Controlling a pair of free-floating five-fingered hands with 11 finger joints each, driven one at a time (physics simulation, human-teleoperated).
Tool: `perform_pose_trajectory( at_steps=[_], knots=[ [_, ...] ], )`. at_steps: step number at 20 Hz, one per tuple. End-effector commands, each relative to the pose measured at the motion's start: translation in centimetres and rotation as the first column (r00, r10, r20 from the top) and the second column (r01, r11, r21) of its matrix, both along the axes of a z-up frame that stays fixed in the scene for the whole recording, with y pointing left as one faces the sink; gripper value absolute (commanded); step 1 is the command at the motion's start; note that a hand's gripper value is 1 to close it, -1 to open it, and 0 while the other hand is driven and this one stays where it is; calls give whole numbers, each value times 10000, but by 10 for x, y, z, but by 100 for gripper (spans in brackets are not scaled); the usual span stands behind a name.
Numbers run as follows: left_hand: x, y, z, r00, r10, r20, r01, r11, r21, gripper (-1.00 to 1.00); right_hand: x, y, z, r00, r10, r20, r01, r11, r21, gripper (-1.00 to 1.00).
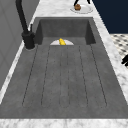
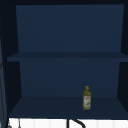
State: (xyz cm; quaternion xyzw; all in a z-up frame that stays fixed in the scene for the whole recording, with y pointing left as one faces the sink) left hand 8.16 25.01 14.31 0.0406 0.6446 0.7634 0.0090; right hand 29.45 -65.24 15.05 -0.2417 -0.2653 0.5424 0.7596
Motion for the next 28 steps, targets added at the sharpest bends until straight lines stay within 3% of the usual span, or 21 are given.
perform_pose_trajectory(
  at_steps=[1, 13, 20, 24, 28],
  knots=[
    [0, 0, 0, 10000, 0, 0, 0, 10000, 0, 0, 1, 9, 0, 9984, 402, -390, -443, 9928, -1112, -100],
    [0, 0, 0, 10000, 0, 0, 0, 10000, 0, 0, 12, 38, 4, 9995, 320, -82, -330, 9781, -2056, -100],
    [0, 0, 0, 10000, 0, 0, 0, 10000, 0, 0, 21, 55, -14, 9996, 196, -206, -241, 9682, -2492, -100],
    [0, 0, 0, 10000, 0, 0, 0, 10000, 0, 0, 25, 53, -21, 9996, 262, -85, -275, 9719, -2338, -100],
    [0, 0, 0, 10000, 0, 0, 0, 10000, 0, 0, 24, 53, -41, 9979, 265, 592, -126, 9746, -2235, -100]
  ],
)
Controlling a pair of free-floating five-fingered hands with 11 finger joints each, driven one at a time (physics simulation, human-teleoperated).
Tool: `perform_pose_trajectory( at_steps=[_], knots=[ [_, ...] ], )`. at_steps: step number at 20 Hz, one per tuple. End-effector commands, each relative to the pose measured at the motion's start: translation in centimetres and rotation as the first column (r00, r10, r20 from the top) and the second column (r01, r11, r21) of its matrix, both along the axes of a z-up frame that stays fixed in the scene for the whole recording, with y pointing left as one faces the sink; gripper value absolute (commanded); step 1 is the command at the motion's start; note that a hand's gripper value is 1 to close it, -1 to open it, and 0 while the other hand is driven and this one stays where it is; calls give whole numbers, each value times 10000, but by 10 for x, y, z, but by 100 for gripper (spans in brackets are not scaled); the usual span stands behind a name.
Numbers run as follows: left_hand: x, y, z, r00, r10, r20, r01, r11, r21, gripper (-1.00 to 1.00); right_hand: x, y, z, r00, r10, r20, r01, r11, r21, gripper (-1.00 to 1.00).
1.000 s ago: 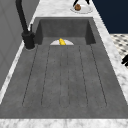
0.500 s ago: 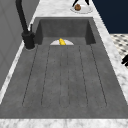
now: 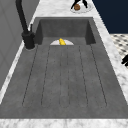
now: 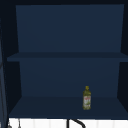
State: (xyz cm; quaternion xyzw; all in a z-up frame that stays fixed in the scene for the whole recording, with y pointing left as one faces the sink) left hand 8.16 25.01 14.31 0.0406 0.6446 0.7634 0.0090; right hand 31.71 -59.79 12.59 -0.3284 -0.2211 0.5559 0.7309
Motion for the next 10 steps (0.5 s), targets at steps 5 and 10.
perform_pose_trajectory(
  at_steps=[5, 10],
  knots=[
    [0, 0, 0, 10000, 0, 0, 0, 10000, 0, 0, 9, -3, -35, 9987, 468, 225, -457, 9979, -458, -100],
    [0, 0, 0, 10000, 0, 0, 0, 10000, 0, 0, -7, 0, -17, 9814, -170, 1913, 276, 9982, -530, 100]
  ],
)
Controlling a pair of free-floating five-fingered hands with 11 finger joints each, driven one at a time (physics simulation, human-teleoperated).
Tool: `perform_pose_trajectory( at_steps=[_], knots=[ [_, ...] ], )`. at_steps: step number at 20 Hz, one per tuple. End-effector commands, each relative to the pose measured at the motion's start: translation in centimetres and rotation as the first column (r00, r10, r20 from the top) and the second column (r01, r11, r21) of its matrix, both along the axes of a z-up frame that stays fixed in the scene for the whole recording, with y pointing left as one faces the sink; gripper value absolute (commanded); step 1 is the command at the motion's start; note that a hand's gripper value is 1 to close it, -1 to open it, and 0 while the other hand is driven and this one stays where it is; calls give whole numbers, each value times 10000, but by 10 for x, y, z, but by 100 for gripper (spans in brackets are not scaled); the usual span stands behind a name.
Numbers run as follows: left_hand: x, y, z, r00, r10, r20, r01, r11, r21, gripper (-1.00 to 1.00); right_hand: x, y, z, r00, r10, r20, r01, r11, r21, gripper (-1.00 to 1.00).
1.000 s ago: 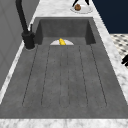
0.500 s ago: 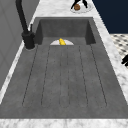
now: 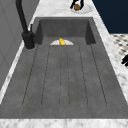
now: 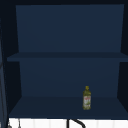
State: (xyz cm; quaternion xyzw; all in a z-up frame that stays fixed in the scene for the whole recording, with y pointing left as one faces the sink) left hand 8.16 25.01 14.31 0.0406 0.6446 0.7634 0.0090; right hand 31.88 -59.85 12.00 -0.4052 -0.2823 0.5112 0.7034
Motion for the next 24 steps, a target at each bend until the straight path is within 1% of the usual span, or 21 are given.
perform_pose_trajectory(
  at_steps=[1, 2, 4, 5, 6, 7, 9, 10, 11, 12, 13, 14, 15, 18, 20, 24],
  knots=[
    [0, 0, 0, 10000, 0, 0, 0, 10000, 0, 0, -12, -1, -7, 9996, -78, 271, 78, 10000, 0, 100],
    [0, 0, 0, 10000, 0, 0, 0, 10000, 0, 0, -16, -5, -5, 9974, -124, 712, 125, 9999, -12, 100],
    [0, 0, 0, 10000, 0, 0, 0, 10000, 0, 0, -22, -9, -5, 9877, -253, 1543, 239, 9997, 108, 100],
    [0, 0, 0, 10000, 0, 0, 0, 10000, 0, 0, -23, -9, -5, 9789, -285, 2022, 277, 9996, 69, 100],
    [0, 0, 0, 10000, 0, 0, 0, 10000, 0, 0, -26, -9, -6, 9726, -301, 2306, 281, 9995, 122, 100],
    [0, 0, 0, 10000, 0, 0, 0, 10000, 0, 0, -27, -8, -5, 9771, -292, 2109, 280, 9996, 87, 100],
    [0, 0, 0, 10000, 0, 0, 0, 10000, 0, 0, -27, -7, -5, 9779, -318, 2064, 324, 9995, 5, 100],
    [0, 0, 0, 10000, 0, 0, 0, 10000, 0, 0, -29, -8, -3, 9777, -301, 2081, 332, 9994, -115, 100],
    [0, 0, 0, 10000, 0, 0, 0, 10000, 0, 0, -28, -8, 6, 9737, -295, 2257, 373, 9988, -302, 100],
    [0, 0, 0, 10000, 0, 0, 0, 10000, 0, 0, -28, -2, 12, 9756, -397, 2161, 522, 9972, -526, 100],
    [0, 0, 0, 10000, 0, 0, 0, 10000, 0, 0, -30, 0, 18, 9761, -453, 2128, 579, 9969, -535, 100],
    [0, 0, 0, 10000, 0, 0, 0, 10000, 0, 0, -33, 4, 23, 9774, -497, 2054, 578, 9977, -340, 100],
    [0, 0, 0, 10000, 0, 0, 0, 10000, 0, 0, -37, 14, 28, 9777, -550, 2026, 607, 9979, -224, 100],
    [0, 0, 0, 10000, 0, 0, 0, 10000, 0, 0, -39, 36, 43, 9804, -716, 1838, 796, 9962, -363, 100],
    [0, 0, 0, 10000, 0, 0, 0, 10000, 0, 0, -43, 44, 54, 9816, -668, 1788, 769, 9958, -498, 100],
    [0, 0, 0, 10000, 0, 0, 0, 10000, 0, 0, -45, 66, 71, 9835, -408, 1765, 528, 9966, -634, 100]
  ],
)
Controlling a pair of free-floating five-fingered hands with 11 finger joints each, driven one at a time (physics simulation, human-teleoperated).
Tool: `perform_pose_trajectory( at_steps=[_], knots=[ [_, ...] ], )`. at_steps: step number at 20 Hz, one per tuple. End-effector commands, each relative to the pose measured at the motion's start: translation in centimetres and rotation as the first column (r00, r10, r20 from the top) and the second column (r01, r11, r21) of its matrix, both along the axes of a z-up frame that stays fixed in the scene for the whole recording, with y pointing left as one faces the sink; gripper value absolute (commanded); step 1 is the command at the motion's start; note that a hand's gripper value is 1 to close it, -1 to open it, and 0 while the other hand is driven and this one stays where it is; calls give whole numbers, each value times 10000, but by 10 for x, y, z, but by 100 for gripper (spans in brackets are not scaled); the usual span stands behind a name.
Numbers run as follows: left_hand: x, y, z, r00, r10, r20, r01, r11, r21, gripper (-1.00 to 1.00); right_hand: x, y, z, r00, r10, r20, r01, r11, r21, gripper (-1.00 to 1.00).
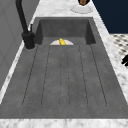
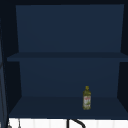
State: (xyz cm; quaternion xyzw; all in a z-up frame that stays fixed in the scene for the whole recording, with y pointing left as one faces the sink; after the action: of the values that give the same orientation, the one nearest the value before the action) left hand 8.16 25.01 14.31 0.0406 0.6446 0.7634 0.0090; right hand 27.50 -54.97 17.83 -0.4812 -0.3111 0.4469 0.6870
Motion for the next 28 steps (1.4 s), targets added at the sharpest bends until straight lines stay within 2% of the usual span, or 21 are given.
perform_pose_trajectory(
  at_steps=[1, 7, 16, 21, 28],
  knots=[
    [0, 0, 0, 10000, 0, 0, 0, 10000, 0, 0, -3, 22, 16, 9989, 478, -30, -478, 9987, -196, 100],
    [0, 0, 0, 10000, 0, 0, 0, 10000, 0, 0, -3, 58, 45, 9988, 410, 255, -407, 9991, -128, 100],
    [0, 0, 0, 10000, 0, 0, 0, 10000, 0, 0, -4, 111, 89, 9984, 494, -258, -498, 9987, -121, 100],
    [0, 0, 0, 10000, 0, 0, 0, 10000, 0, 0, -4, 132, 120, 9969, 790, -43, -791, 9967, -177, 100],
    [0, 0, 0, 10000, 0, 0, 0, 10000, 0, 0, -5, 163, 159, 9932, 1157, -115, -1156, 9933, 41, 100]
  ],
)
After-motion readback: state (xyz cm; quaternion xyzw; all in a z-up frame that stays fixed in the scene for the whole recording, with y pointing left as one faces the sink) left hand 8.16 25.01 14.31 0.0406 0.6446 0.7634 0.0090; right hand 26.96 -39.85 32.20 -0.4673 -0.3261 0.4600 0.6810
